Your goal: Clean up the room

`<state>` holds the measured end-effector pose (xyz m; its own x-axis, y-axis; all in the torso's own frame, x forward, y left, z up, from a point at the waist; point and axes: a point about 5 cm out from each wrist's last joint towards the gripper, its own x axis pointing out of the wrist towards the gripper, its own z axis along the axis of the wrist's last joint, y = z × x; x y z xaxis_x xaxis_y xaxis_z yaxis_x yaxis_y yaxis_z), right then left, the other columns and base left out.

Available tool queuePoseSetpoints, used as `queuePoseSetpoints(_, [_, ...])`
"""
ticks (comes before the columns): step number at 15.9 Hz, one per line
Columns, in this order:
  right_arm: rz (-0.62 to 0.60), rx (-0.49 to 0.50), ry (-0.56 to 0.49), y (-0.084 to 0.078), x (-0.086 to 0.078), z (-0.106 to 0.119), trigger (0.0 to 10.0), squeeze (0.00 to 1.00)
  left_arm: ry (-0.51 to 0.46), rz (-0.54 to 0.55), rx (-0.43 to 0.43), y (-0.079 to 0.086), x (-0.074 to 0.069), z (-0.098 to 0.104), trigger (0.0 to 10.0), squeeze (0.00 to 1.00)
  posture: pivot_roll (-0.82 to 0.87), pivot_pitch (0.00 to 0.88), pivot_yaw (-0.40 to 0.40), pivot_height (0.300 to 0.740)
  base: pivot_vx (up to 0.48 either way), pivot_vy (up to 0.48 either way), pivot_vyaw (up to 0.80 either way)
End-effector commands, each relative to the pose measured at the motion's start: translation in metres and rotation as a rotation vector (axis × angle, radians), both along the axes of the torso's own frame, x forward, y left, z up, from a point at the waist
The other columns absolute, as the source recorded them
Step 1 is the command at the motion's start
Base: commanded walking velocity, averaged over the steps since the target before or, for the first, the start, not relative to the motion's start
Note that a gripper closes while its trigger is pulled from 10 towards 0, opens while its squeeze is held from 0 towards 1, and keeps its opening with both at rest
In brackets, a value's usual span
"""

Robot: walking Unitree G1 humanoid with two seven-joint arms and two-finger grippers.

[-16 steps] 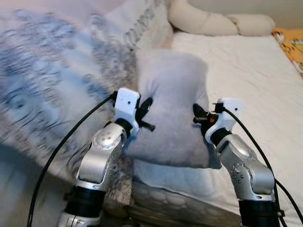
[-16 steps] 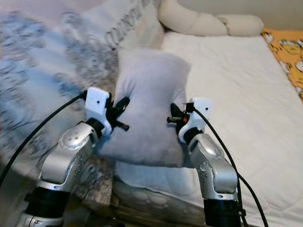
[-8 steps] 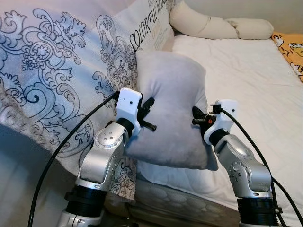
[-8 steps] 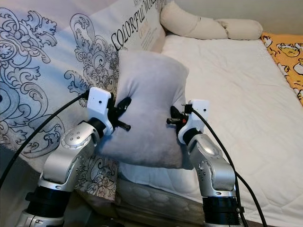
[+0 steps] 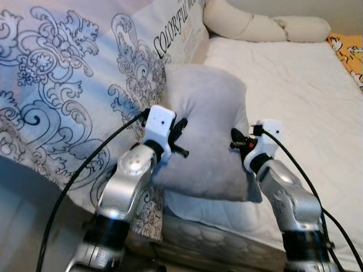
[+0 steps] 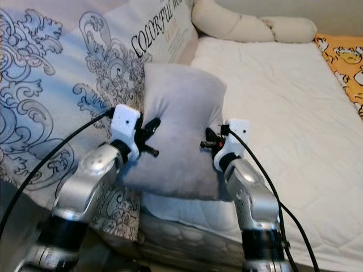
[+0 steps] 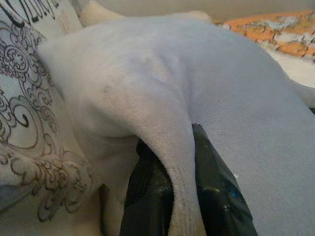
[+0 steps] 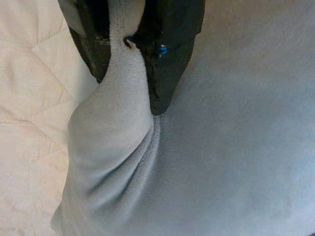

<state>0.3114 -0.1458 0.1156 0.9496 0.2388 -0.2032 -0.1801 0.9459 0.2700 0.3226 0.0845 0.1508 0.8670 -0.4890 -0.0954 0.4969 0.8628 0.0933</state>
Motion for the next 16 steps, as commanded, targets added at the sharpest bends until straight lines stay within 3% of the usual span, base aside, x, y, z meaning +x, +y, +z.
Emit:
queuePoseSetpoints(1, [-0.031,-0.01,-0.023,-0.006,0.009,0.002,10.0,0.0,-0.056,-0.003,0.057,0.001,0.01,0.008,10.0,0.0,0.02,0.0,0.06,0.74,0.0,0.0,0.0])
queuePoseSetpoints(2, [-0.052,-0.004,0.005,-0.01,0.022,-0.003,10.0,0.0,-0.065,0.006,0.149,0.003,0.026,0.007,10.0,0.0,0.0,0.033,0.072,0.74,0.0,0.0,0.0])
queuePoseSetpoints(7, [-0.08,-0.118,0.042,-0.018,0.052,-0.014,10.0,0.0,-0.091,0.076,0.202,-0.002,0.066,0.022,10.0,0.0,0.01,0.152,0.069,0.74,0.0,0.0,0.0])
queuePoseSetpoints(9, [-0.09,-0.114,0.049,-0.016,0.057,-0.014,10.0,0.0,-0.117,0.089,0.235,-0.003,0.072,0.029,10.0,0.0,0.02,0.179,0.066,0.74,0.0,0.0,0.0])
queuePoseSetpoints(10, [-0.069,-0.08,0.101,-0.006,0.06,-0.022,10.0,0.0,-0.17,0.116,0.273,0.004,0.082,0.049,10.0,0.0,0.06,0.199,0.069,0.74,0.0,0.0,0.0])
queuePoseSetpoints(15, [-0.034,-0.119,0.13,0.006,0.057,-0.033,10.0,0.0,-0.249,0.178,0.29,0.022,0.082,0.059,10.0,0.0,0.12,0.224,0.059,0.74,0.0,0.0,0.0])
queuePoseSetpoints(16, [-0.035,-0.129,0.138,0.006,0.055,-0.036,10.0,0.23,-0.26,0.197,0.289,0.025,0.081,0.058,10.0,0.0,0.13,0.224,0.057,0.74,0.0,0.0,0.0])
